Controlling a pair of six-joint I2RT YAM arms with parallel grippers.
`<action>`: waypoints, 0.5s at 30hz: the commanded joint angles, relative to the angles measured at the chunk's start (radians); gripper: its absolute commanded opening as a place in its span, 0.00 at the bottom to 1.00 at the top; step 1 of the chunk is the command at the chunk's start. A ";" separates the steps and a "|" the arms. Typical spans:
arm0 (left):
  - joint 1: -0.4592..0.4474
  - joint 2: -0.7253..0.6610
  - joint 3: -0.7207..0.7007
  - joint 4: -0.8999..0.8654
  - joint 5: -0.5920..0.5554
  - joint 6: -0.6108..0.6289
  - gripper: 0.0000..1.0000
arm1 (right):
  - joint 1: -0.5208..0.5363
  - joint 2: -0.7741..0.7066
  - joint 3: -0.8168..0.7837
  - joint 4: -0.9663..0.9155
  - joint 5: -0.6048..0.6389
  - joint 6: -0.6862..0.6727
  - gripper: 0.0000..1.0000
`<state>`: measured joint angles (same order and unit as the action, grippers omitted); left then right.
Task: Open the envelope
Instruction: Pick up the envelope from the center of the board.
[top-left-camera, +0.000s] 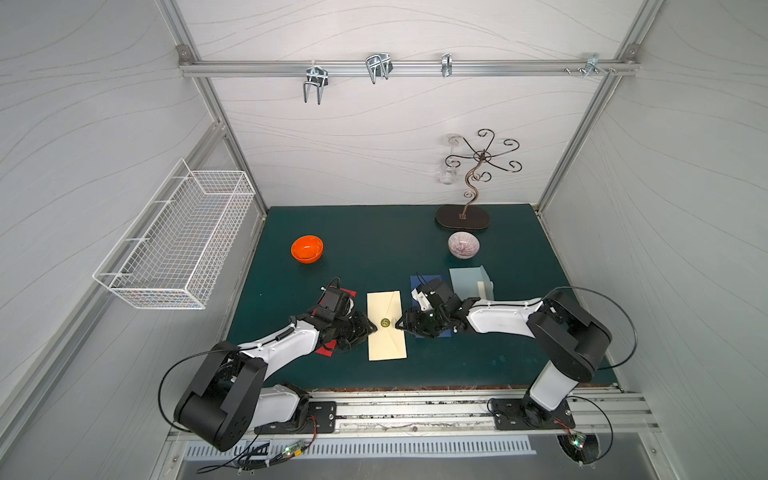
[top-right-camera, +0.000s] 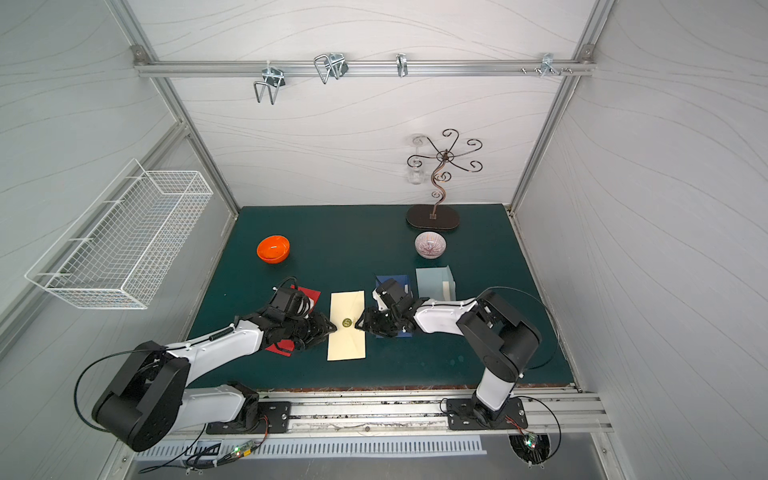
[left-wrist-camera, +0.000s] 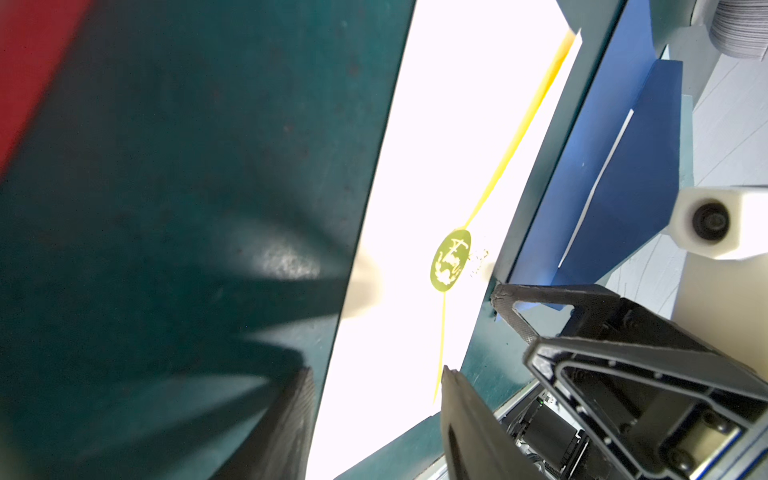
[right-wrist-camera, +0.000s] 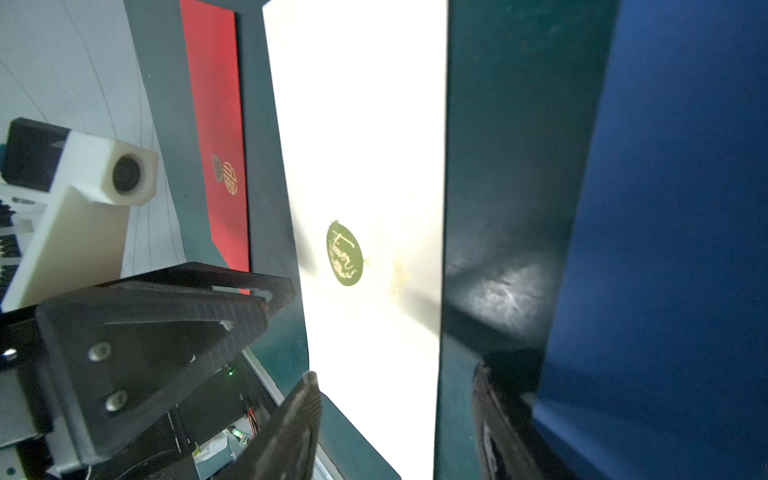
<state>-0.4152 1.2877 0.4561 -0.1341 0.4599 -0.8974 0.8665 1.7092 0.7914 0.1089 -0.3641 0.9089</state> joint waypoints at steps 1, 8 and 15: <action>-0.005 0.038 0.003 0.034 0.012 0.002 0.53 | 0.020 0.056 0.006 -0.035 -0.004 -0.010 0.60; -0.005 0.084 -0.010 0.092 0.047 -0.017 0.53 | 0.013 0.044 -0.039 0.145 -0.078 0.014 0.59; -0.005 0.070 -0.013 0.102 0.052 -0.024 0.52 | -0.017 0.032 -0.141 0.481 -0.187 0.120 0.57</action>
<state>-0.4122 1.3327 0.4572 -0.0711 0.5030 -0.9100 0.8444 1.7344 0.6823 0.4004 -0.4595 0.9730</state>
